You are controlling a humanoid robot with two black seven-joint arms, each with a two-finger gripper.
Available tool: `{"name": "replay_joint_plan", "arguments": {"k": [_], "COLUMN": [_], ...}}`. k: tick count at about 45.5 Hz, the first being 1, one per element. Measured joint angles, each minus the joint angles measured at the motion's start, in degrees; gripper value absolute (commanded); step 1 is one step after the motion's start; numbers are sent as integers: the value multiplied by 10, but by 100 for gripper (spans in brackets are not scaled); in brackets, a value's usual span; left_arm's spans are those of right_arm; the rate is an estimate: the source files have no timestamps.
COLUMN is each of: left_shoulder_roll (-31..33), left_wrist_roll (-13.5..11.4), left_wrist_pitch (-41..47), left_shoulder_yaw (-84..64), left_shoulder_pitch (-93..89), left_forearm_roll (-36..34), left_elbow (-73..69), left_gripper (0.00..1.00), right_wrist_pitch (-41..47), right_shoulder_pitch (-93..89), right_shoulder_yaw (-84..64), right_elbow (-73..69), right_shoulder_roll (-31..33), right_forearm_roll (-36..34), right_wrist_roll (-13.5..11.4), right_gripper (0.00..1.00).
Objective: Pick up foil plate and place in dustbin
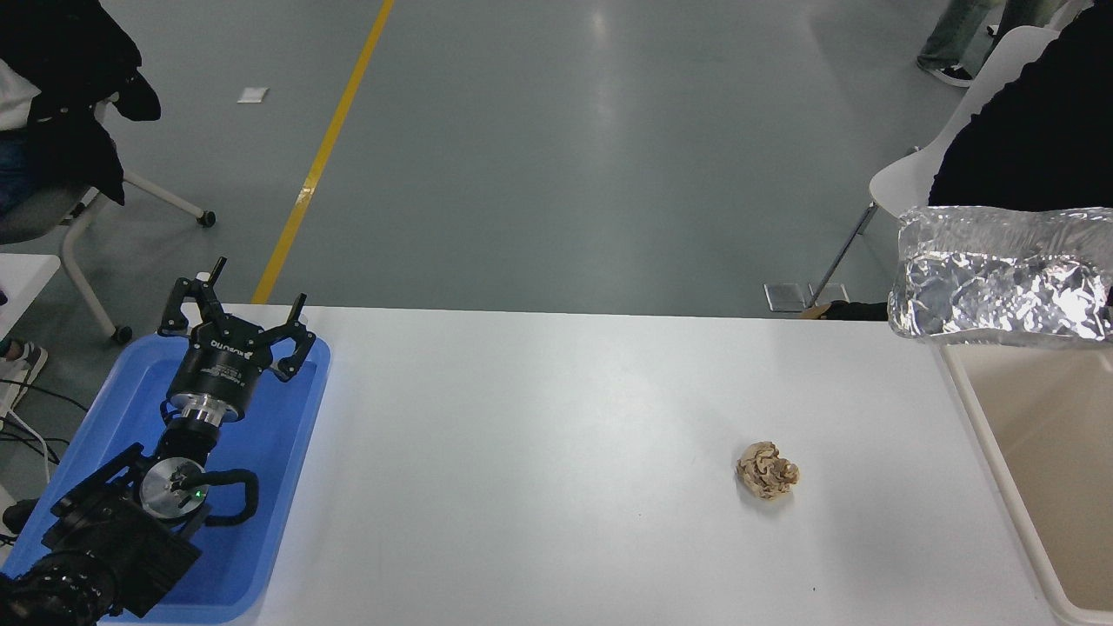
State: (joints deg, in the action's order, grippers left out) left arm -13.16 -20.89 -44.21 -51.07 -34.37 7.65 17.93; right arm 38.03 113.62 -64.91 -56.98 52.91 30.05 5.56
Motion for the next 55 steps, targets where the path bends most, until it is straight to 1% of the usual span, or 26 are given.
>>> {"name": "replay_joint_plan", "arguments": {"k": [7, 14, 18, 24, 29, 36, 44, 55], "left_shoulder_roll": [0, 0, 0, 0, 0, 0, 0, 0], "left_wrist_roll": [0, 0, 0, 0, 0, 0, 0, 0], "left_wrist_pitch": [0, 0, 0, 0, 0, 0, 0, 0], "left_shoulder_yaw": [0, 0, 0, 0, 0, 0, 0, 0], "left_shoulder_pitch": [0, 0, 0, 0, 0, 0, 0, 0], "left_forearm_roll": [0, 0, 0, 0, 0, 0, 0, 0], "left_elbow": [0, 0, 0, 0, 0, 0, 0, 0], "left_gripper": [100, 100, 100, 100, 100, 100, 100, 100], "right_wrist_pitch": [-7, -40, -61, -101, -139, -197, -250, -300], "right_shoulder_pitch": [-9, -73, -125, -221, -294, -381, -481, -609], "right_shoulder_yaw": [-6, -3, 3, 10, 15, 31, 77, 169], "right_elbow": [12, 64, 109, 193, 255, 310, 366, 467], "right_shoulder_roll": [-3, -8, -18, -40, -57, -75, -95, -139], "right_forearm_roll": [-1, -16, -41, -101, -149, -195, -225, -239], "right_wrist_roll": [-1, -1, -2, -6, -15, -31, -52, -70], "right_gripper": [0, 0, 0, 0, 0, 0, 0, 0]}}
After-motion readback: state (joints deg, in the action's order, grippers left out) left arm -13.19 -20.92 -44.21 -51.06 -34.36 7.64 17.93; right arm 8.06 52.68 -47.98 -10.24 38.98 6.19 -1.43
